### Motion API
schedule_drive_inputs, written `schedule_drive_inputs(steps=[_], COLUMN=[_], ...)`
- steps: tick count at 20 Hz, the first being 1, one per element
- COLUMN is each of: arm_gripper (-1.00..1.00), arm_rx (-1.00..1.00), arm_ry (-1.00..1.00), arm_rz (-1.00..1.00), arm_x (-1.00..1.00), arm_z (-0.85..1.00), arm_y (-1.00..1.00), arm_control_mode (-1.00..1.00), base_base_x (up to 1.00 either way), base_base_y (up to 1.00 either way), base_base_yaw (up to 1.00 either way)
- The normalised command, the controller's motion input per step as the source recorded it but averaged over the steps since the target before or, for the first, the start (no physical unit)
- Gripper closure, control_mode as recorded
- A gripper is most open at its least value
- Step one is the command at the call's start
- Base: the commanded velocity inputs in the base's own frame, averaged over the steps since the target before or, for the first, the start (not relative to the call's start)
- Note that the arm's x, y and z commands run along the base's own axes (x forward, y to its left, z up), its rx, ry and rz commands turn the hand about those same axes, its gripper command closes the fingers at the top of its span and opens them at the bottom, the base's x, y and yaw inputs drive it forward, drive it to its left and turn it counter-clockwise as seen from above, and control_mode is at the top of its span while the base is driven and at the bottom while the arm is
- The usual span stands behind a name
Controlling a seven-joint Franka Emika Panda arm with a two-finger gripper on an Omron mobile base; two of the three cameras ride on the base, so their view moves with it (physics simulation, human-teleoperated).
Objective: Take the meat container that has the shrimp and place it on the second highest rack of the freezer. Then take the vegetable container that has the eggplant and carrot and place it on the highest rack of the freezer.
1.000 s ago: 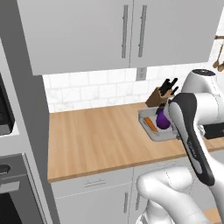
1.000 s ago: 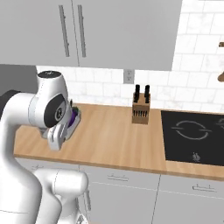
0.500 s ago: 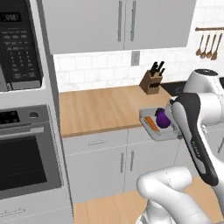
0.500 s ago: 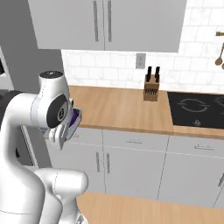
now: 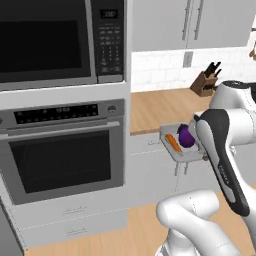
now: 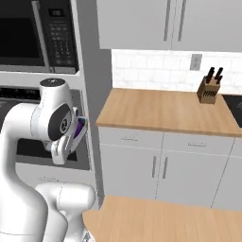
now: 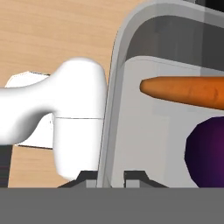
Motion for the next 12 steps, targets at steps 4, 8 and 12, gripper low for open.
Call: schedule_drive_inputs(steps=[4, 8, 12], arm_gripper=[1.00, 1.00, 1.00], arm_rx=[0.00, 0.00, 0.00], arm_ry=[0.00, 0.00, 0.00], arm_rz=[0.00, 0.00, 0.00], arm_x=[0.00, 0.00, 0.00], arm_z=[0.00, 0.00, 0.00], arm_y=[0.00, 0.00, 0.00], arm_control_mode=[1.00, 1.00, 1.00], base_base_x=[-0.06, 0.00, -0.01], base_base_y=[1.00, 1.00, 1.00], base_base_yaw=[0.07, 0.07, 0.08])
